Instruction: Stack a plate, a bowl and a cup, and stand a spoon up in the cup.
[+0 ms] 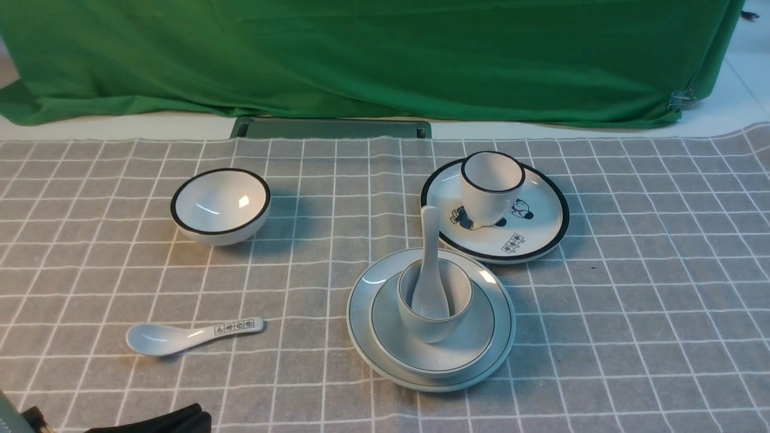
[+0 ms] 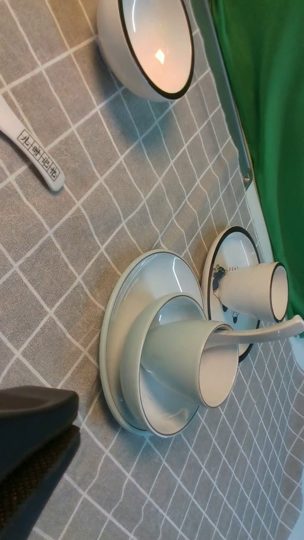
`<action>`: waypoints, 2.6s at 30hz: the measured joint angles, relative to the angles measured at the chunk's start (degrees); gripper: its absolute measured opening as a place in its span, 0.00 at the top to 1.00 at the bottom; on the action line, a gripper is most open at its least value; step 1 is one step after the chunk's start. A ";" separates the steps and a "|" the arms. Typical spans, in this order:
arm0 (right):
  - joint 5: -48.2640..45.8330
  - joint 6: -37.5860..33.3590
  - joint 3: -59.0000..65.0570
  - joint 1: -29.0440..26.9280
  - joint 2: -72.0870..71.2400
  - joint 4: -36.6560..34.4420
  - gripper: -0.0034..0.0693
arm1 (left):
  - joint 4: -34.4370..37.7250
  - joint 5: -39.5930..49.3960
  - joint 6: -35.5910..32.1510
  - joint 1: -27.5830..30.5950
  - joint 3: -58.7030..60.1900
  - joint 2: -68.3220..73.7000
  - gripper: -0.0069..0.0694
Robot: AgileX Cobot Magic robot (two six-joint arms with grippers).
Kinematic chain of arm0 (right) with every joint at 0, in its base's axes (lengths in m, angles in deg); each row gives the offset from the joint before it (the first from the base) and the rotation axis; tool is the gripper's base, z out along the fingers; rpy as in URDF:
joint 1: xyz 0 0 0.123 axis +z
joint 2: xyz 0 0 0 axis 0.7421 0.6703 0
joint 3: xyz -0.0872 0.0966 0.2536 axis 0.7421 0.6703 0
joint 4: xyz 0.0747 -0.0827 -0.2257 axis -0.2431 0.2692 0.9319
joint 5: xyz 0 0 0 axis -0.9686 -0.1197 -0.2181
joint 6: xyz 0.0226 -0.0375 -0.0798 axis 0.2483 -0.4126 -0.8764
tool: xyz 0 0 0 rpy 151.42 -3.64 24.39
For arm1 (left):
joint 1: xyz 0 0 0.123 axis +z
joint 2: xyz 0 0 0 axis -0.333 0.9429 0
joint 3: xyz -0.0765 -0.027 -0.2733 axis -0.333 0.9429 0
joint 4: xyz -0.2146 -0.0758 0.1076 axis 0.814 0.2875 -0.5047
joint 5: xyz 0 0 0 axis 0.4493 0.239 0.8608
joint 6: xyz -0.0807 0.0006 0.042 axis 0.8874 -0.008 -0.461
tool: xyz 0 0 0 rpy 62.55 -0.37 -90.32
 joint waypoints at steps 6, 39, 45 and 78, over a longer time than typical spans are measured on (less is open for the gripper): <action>-2.62 -0.97 0.00 0.00 -2.43 -2.50 0.93 | -0.06 -0.05 0.00 0.00 0.00 0.00 0.89; -3.55 4.03 0.00 0.00 -2.47 -3.13 0.88 | -0.06 -0.05 -0.02 0.00 0.00 0.16 0.89; -3.55 4.03 0.00 0.00 -2.47 -3.13 0.86 | 13.32 -0.92 -9.05 0.79 0.00 -0.26 0.89; -3.59 4.14 0.00 0.00 -2.47 -3.19 0.76 | 35.41 24.13 -23.43 40.16 0.06 -23.82 0.89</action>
